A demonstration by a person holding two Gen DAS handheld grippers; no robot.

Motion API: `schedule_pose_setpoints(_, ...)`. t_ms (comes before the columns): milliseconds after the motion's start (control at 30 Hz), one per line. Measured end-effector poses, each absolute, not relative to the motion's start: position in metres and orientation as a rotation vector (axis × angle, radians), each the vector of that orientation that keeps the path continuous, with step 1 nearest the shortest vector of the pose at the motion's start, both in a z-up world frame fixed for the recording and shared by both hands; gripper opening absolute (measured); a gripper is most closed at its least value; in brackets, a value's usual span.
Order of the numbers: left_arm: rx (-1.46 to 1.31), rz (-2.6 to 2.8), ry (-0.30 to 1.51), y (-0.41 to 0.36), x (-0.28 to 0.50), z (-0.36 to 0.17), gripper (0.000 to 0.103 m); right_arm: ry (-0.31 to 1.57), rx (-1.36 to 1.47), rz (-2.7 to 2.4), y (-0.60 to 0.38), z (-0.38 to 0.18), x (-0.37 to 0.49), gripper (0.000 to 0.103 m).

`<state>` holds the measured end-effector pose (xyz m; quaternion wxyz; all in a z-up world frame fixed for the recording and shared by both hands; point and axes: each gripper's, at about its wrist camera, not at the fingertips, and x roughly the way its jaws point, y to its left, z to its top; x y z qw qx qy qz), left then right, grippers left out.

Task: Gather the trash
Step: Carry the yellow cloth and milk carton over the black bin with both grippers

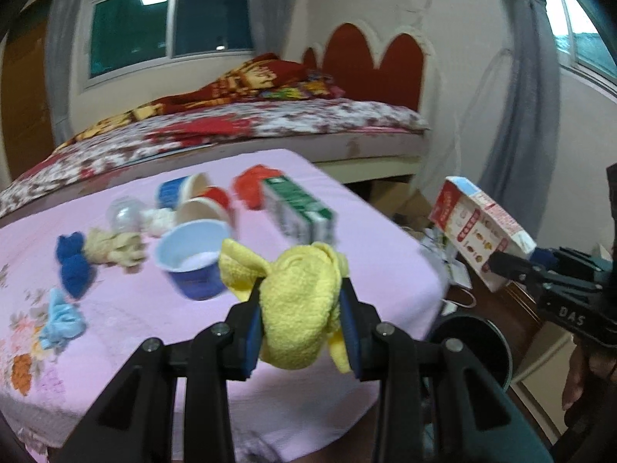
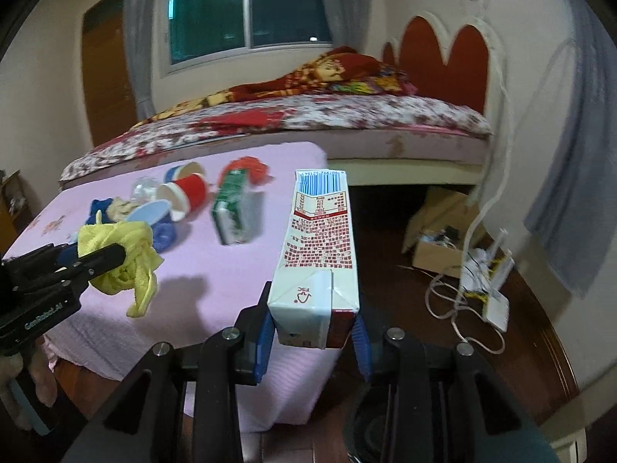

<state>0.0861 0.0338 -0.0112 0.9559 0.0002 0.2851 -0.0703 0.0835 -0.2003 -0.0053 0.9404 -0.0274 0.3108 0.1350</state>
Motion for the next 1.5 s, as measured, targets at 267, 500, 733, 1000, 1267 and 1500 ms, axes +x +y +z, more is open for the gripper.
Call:
schedule_pose_setpoints(267, 0.038, -0.281, 0.599, -0.024, 0.082, -0.015, 0.037, 0.666, 0.003, 0.165, -0.263, -0.018, 0.073, 0.038)
schedule_pose_setpoints(500, 0.082, -0.403, 0.628, -0.071, 0.074, -0.024, 0.037, 0.699, 0.026, 0.097, -0.304, -0.031, 0.061, 0.038)
schedule_pose_setpoints(733, 0.102, -0.487, 0.682, -0.104, 0.072, -0.039, 0.037, 0.744, 0.035, 0.047, -0.337, -0.053, 0.049, 0.038)
schedule_pose_setpoints(1000, 0.104, -0.577, 0.790, -0.130, 0.084, -0.076, 0.037, 0.813, 0.051, 0.023, -0.371, -0.086, 0.037, 0.038)
schedule_pose_setpoints(1267, 0.126, -0.634, 0.911, -0.152, 0.100, -0.120, 0.037, 0.928, 0.066, 0.051, -0.391, -0.133, 0.036, 0.038)
schedule_pose_setpoints(1500, 0.156, -0.652, 0.995, -0.168, 0.111, -0.151, 0.037, 1.013, -0.012, 0.120, -0.383, -0.167, 0.041, 0.038)
